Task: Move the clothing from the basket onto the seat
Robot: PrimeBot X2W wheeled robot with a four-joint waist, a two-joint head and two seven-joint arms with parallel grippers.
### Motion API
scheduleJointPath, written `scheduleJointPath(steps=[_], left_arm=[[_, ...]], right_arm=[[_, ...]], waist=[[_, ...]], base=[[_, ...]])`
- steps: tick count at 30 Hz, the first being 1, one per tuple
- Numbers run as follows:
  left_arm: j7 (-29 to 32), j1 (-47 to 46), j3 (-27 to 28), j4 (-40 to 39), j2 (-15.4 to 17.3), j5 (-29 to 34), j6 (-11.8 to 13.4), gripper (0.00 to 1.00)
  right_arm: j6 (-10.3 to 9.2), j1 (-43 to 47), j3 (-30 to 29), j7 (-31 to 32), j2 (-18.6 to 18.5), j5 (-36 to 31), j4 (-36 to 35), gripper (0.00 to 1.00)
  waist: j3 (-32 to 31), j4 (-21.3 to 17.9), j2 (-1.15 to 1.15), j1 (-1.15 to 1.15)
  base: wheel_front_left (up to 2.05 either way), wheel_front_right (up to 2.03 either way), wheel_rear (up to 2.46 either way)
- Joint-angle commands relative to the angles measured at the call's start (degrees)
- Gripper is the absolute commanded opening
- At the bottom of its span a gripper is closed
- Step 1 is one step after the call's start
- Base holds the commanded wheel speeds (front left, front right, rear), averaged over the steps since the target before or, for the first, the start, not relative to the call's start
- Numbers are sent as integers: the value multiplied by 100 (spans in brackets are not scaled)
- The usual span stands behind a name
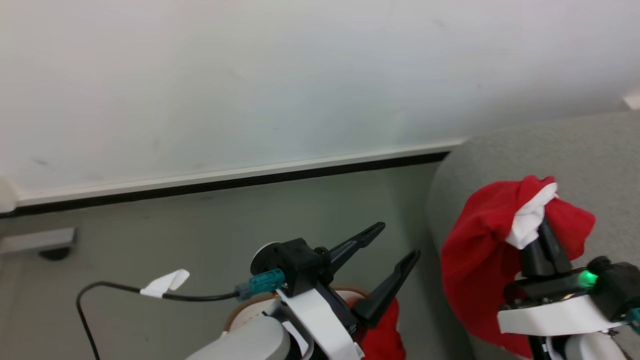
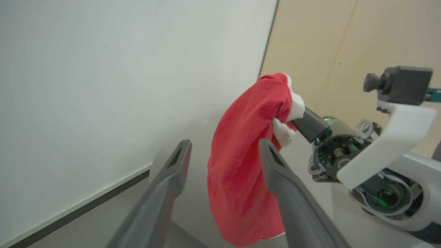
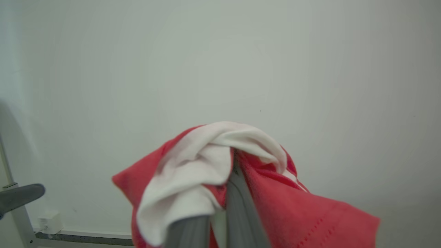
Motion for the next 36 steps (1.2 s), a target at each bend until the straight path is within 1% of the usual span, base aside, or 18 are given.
scheduleJointPath(steps=[1,5,9,10,13,18,24,26,32,36], left_arm=[[-66,-24,-19,-6,61,137,-23,100],[-120,-67,-91,-5,116,285,-72,100],[-155,-77,-113,33,168,430,-54,100],[-155,-77,-113,33,168,430,-54,100],[-187,-93,-135,50,218,530,-43,100],[-230,-67,-125,108,238,692,-22,100],[-249,-41,-103,169,204,749,-69,100],[-255,-58,-108,173,200,767,-80,100],[-180,-212,-133,73,296,836,-125,100],[-82,-337,-87,-77,441,846,-132,100]], right_arm=[[-12,92,-170,-15,-43,-101,-139,0],[-12,249,-557,-16,-113,-169,-411,0],[-12,429,-849,-14,-120,-187,-665,0],[-12,429,-849,-14,-120,-187,-665,0],[-12,495,-926,-15,-90,-106,-771,0],[-12,524,-858,-15,-54,-80,-837,0],[-12,436,-834,-15,-38,-153,-920,0],[-12,347,-806,-15,-108,-205,-902,0],[-12,-321,-672,29,-556,-443,-743,0],[-12,-1008,-810,227,-903,-432,-637,0]], waist=[[135,-534,0,0],[203,-945,0,0],[302,-1274,0,0],[302,-1274,0,0],[373,-1462,0,0],[435,-1656,0,0],[476,-1697,0,0],[518,-1677,0,0],[851,-1486,0,0],[1258,-1228,0,0]], base=[[0,0,0],[0,0,0],[0,0,0],[0,0,0],[0,0,0],[0,0,0],[0,0,0],[0,0,0],[0,0,0],[0,0,0]])
